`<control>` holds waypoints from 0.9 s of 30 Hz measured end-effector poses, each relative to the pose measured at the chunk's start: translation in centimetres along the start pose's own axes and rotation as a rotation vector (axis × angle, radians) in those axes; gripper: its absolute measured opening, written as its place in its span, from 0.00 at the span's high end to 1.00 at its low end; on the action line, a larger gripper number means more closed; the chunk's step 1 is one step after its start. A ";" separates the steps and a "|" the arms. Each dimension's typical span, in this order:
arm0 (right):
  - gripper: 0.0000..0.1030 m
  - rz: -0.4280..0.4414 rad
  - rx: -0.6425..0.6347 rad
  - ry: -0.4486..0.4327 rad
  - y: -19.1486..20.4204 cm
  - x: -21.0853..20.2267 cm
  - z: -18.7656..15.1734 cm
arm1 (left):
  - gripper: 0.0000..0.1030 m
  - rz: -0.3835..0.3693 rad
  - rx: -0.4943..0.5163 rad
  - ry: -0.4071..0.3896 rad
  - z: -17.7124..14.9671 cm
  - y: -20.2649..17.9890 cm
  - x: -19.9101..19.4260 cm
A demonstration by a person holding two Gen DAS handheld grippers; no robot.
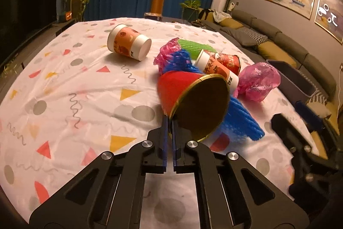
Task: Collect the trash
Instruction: 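Grasp the red paper cup with the left tool while the right tool grasps the blue mesh net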
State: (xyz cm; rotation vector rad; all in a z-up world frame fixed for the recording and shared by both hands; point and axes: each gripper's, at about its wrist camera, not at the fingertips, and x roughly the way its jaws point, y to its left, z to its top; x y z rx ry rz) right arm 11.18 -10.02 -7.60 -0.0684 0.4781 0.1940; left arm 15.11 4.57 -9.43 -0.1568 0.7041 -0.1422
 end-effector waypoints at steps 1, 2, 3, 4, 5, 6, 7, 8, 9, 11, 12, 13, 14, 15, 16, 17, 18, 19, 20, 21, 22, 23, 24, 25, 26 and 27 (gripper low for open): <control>0.29 0.006 -0.009 0.010 0.3 0.4 0.0 | 0.98 -0.005 -0.008 -0.002 0.0 0.1 0.0; 0.31 0.008 -0.020 0.019 0.5 0.7 0.1 | 0.98 -0.014 -0.015 -0.006 0.1 0.2 0.0; 0.32 0.012 -0.023 0.032 0.6 0.9 0.2 | 0.98 -0.018 -0.018 -0.008 0.2 0.3 0.0; 0.34 0.027 -0.020 0.058 0.7 1.4 0.3 | 0.98 -0.019 -0.022 -0.012 0.2 0.4 -0.1; 0.35 0.030 -0.016 0.072 0.7 1.7 0.3 | 0.98 -0.022 -0.026 -0.013 0.3 0.4 -0.1; 0.37 0.031 -0.014 0.088 0.7 2.0 0.4 | 0.98 -0.028 -0.030 -0.014 0.3 0.5 -0.2; 0.37 0.028 -0.019 0.092 0.9 2.4 0.5 | 0.98 -0.033 -0.033 -0.017 0.4 0.6 -0.3; 0.38 0.019 -0.031 0.094 1.1 2.6 0.6 | 0.98 -0.038 -0.038 -0.021 0.5 0.6 -0.4; 0.38 0.012 -0.041 0.098 1.2 2.8 0.7 | 0.98 -0.043 -0.042 -0.024 0.5 0.7 -0.5; 0.46 0.010 -0.048 0.117 1.3 3.4 0.8 | 0.98 -0.050 -0.046 -0.027 0.7 0.8 -0.5; 0.48 0.006 -0.051 0.132 1.4 3.8 0.8 | 0.98 -0.051 -0.049 -0.026 0.7 0.8 -0.5; 0.55 0.001 -0.056 0.146 1.4 4.2 0.8 | 0.98 -0.054 -0.052 -0.026 0.7 0.8 -0.5; 0.62 0.000 -0.061 0.160 1.5 4.5 0.7 | 0.98 -0.059 -0.055 -0.027 0.8 0.8 -0.5; 0.65 -0.001 -0.063 0.169 1.4 4.8 0.7 | 0.98 -0.063 -0.057 -0.028 0.8 0.9 -0.5; 0.74 0.004 -0.060 0.186 1.4 5.1 0.6 | 0.98 -0.067 -0.059 -0.029 0.9 0.8 -0.5; 0.80 0.016 -0.054 0.198 1.2 5.3 0.6 | 0.98 -0.067 -0.059 -0.029 0.9 0.9 -0.5; 0.83 0.024 -0.046 0.204 1.1 5.5 0.6 | 0.98 -0.067 -0.060 -0.030 0.9 0.9 -0.5; 0.90 0.028 -0.044 0.204 1.0 5.5 0.5 | 0.98 -0.067 -0.061 -0.033 0.9 0.9 -0.6; 0.91 0.031 -0.048 0.200 1.0 5.4 0.5 | 0.98 -0.067 -0.063 -0.035 0.9 0.9 -0.7; 0.91 0.034 -0.052 0.192 0.9 5.1 0.5 | 0.98 -0.068 -0.064 -0.039 0.9 1.0 -0.8; 0.92 0.039 -0.053 0.180 0.8 4.7 0.5 | 0.98 -0.068 -0.066 -0.043 0.9 1.0 -1.0; 0.92 0.042 -0.051 0.172 0.7 4.4 0.5 | 0.98 -0.067 -0.068 -0.050 0.9 1.1 -1.3; 0.92 0.046 -0.048 0.160 0.6 4.0 0.6 | 0.98 -0.066 -0.070 -0.056 0.9 1.1 -1.5; 0.92 0.052 -0.045 0.139 0.4 3.2 0.6 | 0.98 -0.066 -0.073 -0.061 0.9 1.2 -1.8; 0.92 0.054 -0.043 0.128 0.2 2.8 0.7 | 0.98 -0.066 -0.076 -0.068 0.8 1.3 -2.1; 0.92 0.054 -0.041 0.109 0.1 2.1 0.8 | 0.98 -0.065 -0.079 -0.074 0.8 1.3 -2.4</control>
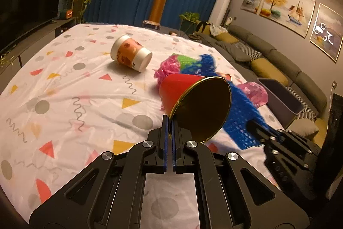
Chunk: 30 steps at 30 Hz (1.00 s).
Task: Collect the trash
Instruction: 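Carry the red cup and blue mesh net over the grey bin and release them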
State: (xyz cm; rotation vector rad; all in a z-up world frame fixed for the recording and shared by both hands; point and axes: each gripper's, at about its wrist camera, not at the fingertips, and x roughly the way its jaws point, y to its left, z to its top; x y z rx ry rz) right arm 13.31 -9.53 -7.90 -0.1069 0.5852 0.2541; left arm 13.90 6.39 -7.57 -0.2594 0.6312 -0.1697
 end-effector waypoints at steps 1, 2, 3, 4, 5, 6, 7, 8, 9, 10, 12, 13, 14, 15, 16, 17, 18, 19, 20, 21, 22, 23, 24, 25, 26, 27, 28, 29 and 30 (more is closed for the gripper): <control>0.92 0.000 0.002 -0.012 -0.1 -0.5 0.0 | 0.98 0.001 -0.003 -0.006 0.0 0.0 -0.3; 0.92 0.003 0.007 -0.026 -0.3 -1.1 0.0 | 0.98 0.000 -0.006 -0.012 0.0 0.0 -0.7; 0.92 0.004 0.012 -0.038 -0.4 -1.6 -0.1 | 0.98 0.000 -0.010 -0.018 0.0 0.1 -1.0; 0.92 0.004 0.015 -0.047 -0.6 -2.0 -0.1 | 0.98 -0.001 -0.012 -0.024 0.0 0.0 -1.2; 0.92 0.004 0.019 -0.056 -0.8 -2.4 -0.1 | 0.98 -0.001 -0.011 -0.033 0.0 -0.1 -1.6; 0.92 0.004 0.027 -0.066 -1.1 -2.9 -0.1 | 0.98 -0.001 -0.010 -0.037 0.0 -0.2 -1.8; 0.92 0.004 0.032 -0.072 -1.3 -3.1 -0.1 | 0.98 -0.003 -0.009 -0.042 0.0 -0.4 -2.0; 0.92 0.004 0.037 -0.077 -1.4 -3.3 0.0 | 0.98 -0.006 -0.008 -0.047 0.0 -0.5 -2.2; 0.92 0.003 0.042 -0.083 -1.5 -3.6 -0.1 | 0.98 -0.008 -0.004 -0.052 0.1 -0.8 -2.4; 0.92 0.001 0.050 -0.095 -1.8 -4.1 -0.1 | 0.98 -0.010 0.000 -0.055 0.1 -1.0 -2.5; 0.92 -0.002 0.055 -0.106 -2.0 -4.6 -0.2 | 0.98 -0.012 0.008 -0.062 0.2 -1.5 -2.7; 0.92 -0.006 0.059 -0.113 -2.3 -4.9 -0.2 | 0.98 -0.015 0.011 -0.064 0.2 -1.7 -2.8; 0.92 -0.009 0.063 -0.119 -2.5 -5.2 -0.2 | 0.98 -0.018 0.018 -0.068 0.3 -2.0 -2.9; 0.92 -0.011 0.068 -0.126 -2.7 -5.5 -0.1 | 0.98 -0.019 0.023 -0.071 0.3 -2.3 -3.1; 0.92 -0.014 0.071 -0.130 -2.9 -5.7 -0.1 | 0.98 -0.023 0.029 -0.075 0.4 -2.7 -3.2; 0.92 -0.019 0.076 -0.135 -3.1 -5.9 -0.1 | 0.98 -0.026 0.034 -0.077 0.5 -3.0 -3.2; 0.92 -0.024 0.083 -0.142 -3.4 -6.2 -0.1 | 0.98 -0.027 0.039 -0.080 0.6 -3.3 -3.3; 0.92 -0.028 0.087 -0.146 -3.5 -6.4 -0.1 | 0.98 -0.029 0.045 -0.083 0.7 -3.7 -3.3; 0.92 -0.032 0.091 -0.150 -3.8 -6.6 -0.2 | 0.98 -0.033 0.052 -0.085 0.8 -4.1 -3.3; 0.92 -0.038 0.097 -0.156 -4.1 -6.8 -0.2 | 0.98 -0.037 0.056 -0.086 0.9 -4.4 -3.3; 0.92 -0.043 0.101 -0.160 -4.3 -7.1 -0.2 | 0.98 -0.041 0.063 -0.089 1.1 -4.8 -3.2; 0.92 -0.046 0.105 -0.164 -4.5 -7.2 -0.2 | 0.98 -0.045 0.067 -0.091 1.1 -5.1 -3.2; 0.92 -0.050 0.111 -0.170 -4.9 -7.4 -0.2 | 0.98 -0.049 0.072 -0.093 1.2 -5.5 -3.2; 0.92 -0.054 0.115 -0.174 -5.1 -7.6 -0.2 | 0.98 -0.054 0.078 -0.094 1.3 -5.8 -3.1; 0.92 -0.059 0.119 -0.178 -5.3 -7.8 -0.2 | 0.98 -0.060 0.086 -0.095 1.4 -6.3 -3.0; 0.92 -0.063 0.124 -0.181 -5.6 -8.0 -0.2 | 0.98 -0.065 0.092 -0.096 1.5 -6.7 -2.9; 0.92 -0.071 0.130 -0.188 -6.0 -8.2 -0.2 | 0.98 -0.069 0.098 -0.097 1.6 -7.1 -2.8; 0.92 -0.076 0.133 -0.192 -6.2 -8.4 -0.1 | 0.98 -0.076 0.103 -0.097 1.8 -7.6 -2.6; 0.92 -0.085 0.139 -0.198 -6.6 -8.6 -0.1 | 0.98 -0.083 0.108 -0.098 1.9 -8.1 -2.5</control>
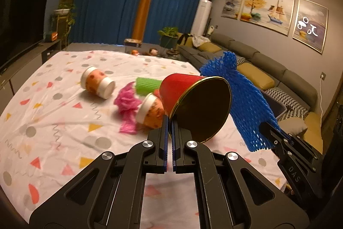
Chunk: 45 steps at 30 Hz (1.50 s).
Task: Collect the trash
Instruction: 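Carry the red cup and blue mesh net over the grey bin and release them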
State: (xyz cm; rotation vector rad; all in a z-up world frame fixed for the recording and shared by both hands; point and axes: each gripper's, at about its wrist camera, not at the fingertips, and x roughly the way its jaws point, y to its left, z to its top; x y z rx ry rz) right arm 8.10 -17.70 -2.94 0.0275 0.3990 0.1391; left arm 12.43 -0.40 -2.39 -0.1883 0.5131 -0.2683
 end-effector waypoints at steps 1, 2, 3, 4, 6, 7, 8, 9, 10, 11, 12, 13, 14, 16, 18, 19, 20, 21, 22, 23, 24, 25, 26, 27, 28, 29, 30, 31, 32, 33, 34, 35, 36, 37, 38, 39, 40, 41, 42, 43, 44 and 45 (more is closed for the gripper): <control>0.92 -0.006 0.004 -0.005 -0.3 -0.1 0.1 | 0.98 -0.006 0.004 0.000 0.1 -0.4 0.2; 0.92 -0.012 0.008 -0.009 -0.7 -0.2 0.1 | 0.98 -0.012 0.008 -0.001 0.2 -0.6 0.4; 0.92 -0.023 0.014 -0.017 -1.2 -0.4 0.3 | 0.98 -0.018 0.011 -0.001 0.3 -0.9 0.7; 0.92 -0.031 0.018 -0.022 -1.5 -0.5 0.3 | 0.98 -0.027 0.017 -0.002 0.5 -1.4 0.9; 0.92 -0.046 0.030 -0.029 -2.4 -0.6 0.5 | 0.98 -0.037 0.028 -0.003 0.8 -2.3 1.5; 0.92 -0.059 0.038 -0.035 -3.0 -0.7 0.7 | 0.98 -0.044 0.032 -0.003 1.0 -2.7 1.7; 0.92 -0.068 0.044 -0.039 -3.5 -0.7 0.8 | 0.98 -0.055 0.038 0.000 1.2 -3.4 2.2; 0.92 -0.076 0.050 -0.043 -3.9 -0.7 0.9 | 0.98 -0.061 0.042 0.001 1.3 -3.9 2.5; 0.92 -0.090 0.060 -0.051 -4.7 -0.8 1.1 | 0.98 -0.066 0.046 0.002 1.5 -4.3 2.9; 0.92 -0.099 0.064 -0.056 -5.1 -0.8 1.2 | 0.98 -0.073 0.053 0.003 1.7 -4.9 3.3; 0.92 -0.111 0.068 -0.063 -5.6 -0.8 1.3 | 0.98 -0.081 0.059 0.003 1.9 -5.6 3.7; 0.92 -0.125 0.076 -0.071 -6.3 -0.8 1.5 | 0.98 -0.092 0.068 0.002 2.1 -6.4 4.3; 0.92 -0.137 0.082 -0.076 -6.8 -0.7 1.7 | 0.98 -0.100 0.075 0.002 2.3 -7.1 4.6; 0.92 -0.171 0.097 -0.088 -8.3 -0.5 2.1 | 0.98 -0.124 0.094 -0.003 2.9 -8.7 5.6; 0.92 -0.198 0.113 -0.095 -9.9 -0.5 2.3 | 0.98 -0.142 0.110 -0.008 3.4 -10.0 6.4; 0.92 -0.218 0.124 -0.102 -10.9 -0.4 2.6 | 0.98 -0.152 0.117 -0.009 3.7 -10.7 7.0; 0.92 -0.235 0.130 -0.108 -11.5 -0.3 2.8 | 0.98 -0.167 0.126 -0.010 4.1 -11.7 7.7; 0.92 -0.255 0.137 -0.114 -12.5 -0.1 3.1 | 0.98 -0.175 0.131 -0.011 4.2 -12.3 8.2; 0.92 -0.271 0.141 -0.117 -13.3 0.0 3.3 | 0.98 -0.189 0.139 -0.011 4.5 -13.3 9.0; 0.92 -0.282 0.143 -0.120 -14.1 0.0 3.4 | 0.98 -0.199 0.144 -0.011 4.6 -14.0 9.5; 0.92 -0.302 0.146 -0.125 -15.0 0.1 3.6 | 0.98 -0.214 0.155 -0.008 4.8 -15.0 10.3; 0.92 -0.315 0.150 -0.128 -15.6 0.2 3.7 | 0.98 -0.224 0.166 -0.005 4.9 -15.8 11.0; 0.92 -0.329 0.157 -0.131 -16.4 0.3 3.9 | 0.98 -0.232 0.180 -0.003 5.0 -16.8 11.7; 0.92 -0.335 0.162 -0.132 -16.9 0.4 3.9 | 0.98 -0.239 0.193 -0.002 5.0 -17.5 12.3; 0.92 -0.347 0.169 -0.133 -17.6 0.6 4.0 | 0.98 -0.247 0.203 -0.001 5.1 -18.2 12.9; 0.92 -0.358 0.177 -0.134 -18.3 0.8 4.1 | 0.98 -0.259 0.210 0.002 5.1 -19.2 13.8; 0.92 -0.366 0.184 -0.134 -19.2 1.0 4.2 | 0.98 -0.266 0.213 0.004 5.1 -19.8 14.4; 0.92 -0.371 0.188 -0.135 -19.7 1.0 4.1 | 0.98 -0.275 0.215 0.009 5.2 -20.6 15.3; 0.92 -0.377 0.192 -0.134 -20.2 1.2 4.1 | 0.98 -0.280 0.215 0.013 5.2 -21.0 15.8; 0.92 -0.382 0.195 -0.134 -20.6 1.3 4.1 | 0.98 -0.287 0.216 0.018 5.2 -21.4 16.4; 0.92 -0.386 0.205 -0.130 -21.2 1.6 4.1 | 0.98 -0.292 0.217 0.024 5.2 -21.9 17.2; 0.92 -0.388 0.212 -0.128 -21.6 1.7 4.0 | 0.98 -0.296 0.218 0.028 5.3 -22.3 17.7; 0.92 -0.392 0.217 -0.127 -22.1 1.9 4.0 | 0.98 -0.300 0.220 0.032 5.3 -22.6 18.3; 0.92 -0.395 0.218 -0.126 -22.2 2.1 4.0 | 0.98 -0.303 0.221 0.034 5.3 -22.9 18.7; 0.92 -0.397 0.219 -0.126 -22.4 2.2 3.9 | 0.98 -0.307 0.224 0.037 5.3 -23.2 19.3; 0.92 -0.399 0.220 -0.127 -22.5 2.4 4.0 | 0.98 -0.310 0.228 0.040 5.2 -23.6 19.8; 0.92 -0.403 0.221 -0.125 -22.8 2.7 3.9 | 0.98 -0.312 0.230 0.043 5.1 -23.8 20.1; 0.92 -0.404 0.224 -0.123 -23.1 2.9 3.8 | 0.98 -0.318 0.231 0.048 5.1 -24.2 20.6; 0.92 -0.406 0.230 -0.123 -23.7 3.0 3.9 | 0.98 -0.323 0.231 0.052 5.0 -24.5 21.0; 0.92 -0.406 0.235 -0.122 -23.9 3.1 3.8 | 0.98 -0.326 0.232 0.056 4.9 -24.6 21.3; 0.92 -0.407 0.240 -0.120 -24.1 3.3 3.7 | 0.98 -0.327 0.236 0.060 4.8 -24.8 21.7; 0.92 -0.409 0.243 -0.120 -24.3 3.4 3.7 | 0.98 -0.326 0.239 0.062 4.7 -25.0 22.0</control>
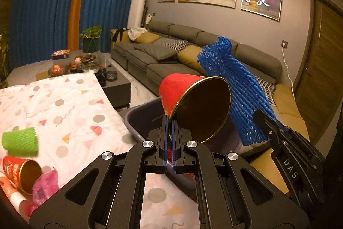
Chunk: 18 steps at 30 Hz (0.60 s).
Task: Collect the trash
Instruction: 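Carry the red cup and blue mesh net over the grey bin and release them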
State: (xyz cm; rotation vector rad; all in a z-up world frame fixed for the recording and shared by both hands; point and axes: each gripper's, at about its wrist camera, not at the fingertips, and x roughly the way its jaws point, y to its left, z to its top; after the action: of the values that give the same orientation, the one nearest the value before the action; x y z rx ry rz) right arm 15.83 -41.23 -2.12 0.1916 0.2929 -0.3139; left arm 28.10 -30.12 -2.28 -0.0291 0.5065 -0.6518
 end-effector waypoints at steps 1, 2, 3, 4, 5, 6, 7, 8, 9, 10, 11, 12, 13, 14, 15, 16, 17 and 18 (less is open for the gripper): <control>0.92 -0.001 0.004 0.001 -0.1 0.1 -0.1 | 0.98 -0.001 0.002 0.004 -0.1 0.0 0.4; 0.92 0.002 0.008 0.004 -0.3 0.3 -0.2 | 0.98 -0.002 0.000 0.009 -0.1 0.0 0.7; 0.92 0.001 0.009 0.007 -0.4 0.6 -0.3 | 0.98 -0.003 -0.003 0.011 -0.1 -0.1 0.9; 0.92 0.002 0.010 0.009 -0.5 0.7 -0.2 | 0.98 -0.004 -0.008 0.017 -0.1 0.0 1.2; 0.92 0.004 0.010 0.011 -0.5 0.9 -0.2 | 0.98 -0.006 -0.009 0.020 -0.2 0.1 1.4; 0.92 0.007 0.010 0.014 -0.6 1.1 -0.3 | 0.98 -0.007 -0.009 0.023 -0.2 0.1 1.6; 0.92 0.010 0.011 0.016 -0.7 1.2 -0.3 | 0.98 -0.006 -0.007 0.027 -0.3 0.1 2.0; 0.92 0.014 0.011 0.016 -0.7 1.3 -0.3 | 0.98 -0.008 -0.008 0.031 -0.4 0.0 2.2; 0.92 0.018 0.012 0.017 -0.8 1.5 -0.3 | 0.98 -0.012 -0.010 0.036 -0.4 0.1 2.3; 0.92 0.017 0.014 0.018 -0.7 1.6 -0.2 | 0.98 -0.014 -0.012 0.039 -0.4 0.0 2.6; 0.92 0.021 0.015 0.019 -0.8 1.8 -0.1 | 0.98 -0.017 -0.011 0.043 -0.5 0.0 2.9; 0.92 0.023 0.016 0.020 -0.9 1.9 -0.1 | 0.98 -0.018 -0.011 0.044 -0.5 0.0 3.0; 0.92 0.022 0.016 0.020 -0.9 2.0 0.0 | 0.98 -0.019 -0.011 0.045 -0.6 0.0 3.1; 0.92 0.023 0.015 0.021 -0.8 2.0 0.0 | 0.98 -0.021 -0.012 0.048 -0.6 0.0 3.3; 0.92 0.025 0.014 0.022 -0.9 2.1 0.0 | 0.98 -0.023 -0.015 0.051 -0.6 0.0 3.5; 0.92 0.023 0.013 0.023 -0.9 2.2 -0.1 | 0.98 -0.026 -0.016 0.053 -0.6 0.0 3.5; 0.92 0.024 0.013 0.023 -0.9 2.2 0.0 | 0.98 -0.026 -0.015 0.055 -0.7 -0.1 3.7; 0.92 0.024 0.014 0.023 -0.9 2.3 0.0 | 0.98 -0.026 -0.015 0.057 -0.7 -0.1 3.8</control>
State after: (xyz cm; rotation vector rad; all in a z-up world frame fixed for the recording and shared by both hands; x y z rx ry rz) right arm 17.58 -42.73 -2.97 0.2127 0.3105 -0.2901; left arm 30.26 -32.33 -4.55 -0.0315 0.5668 -0.6760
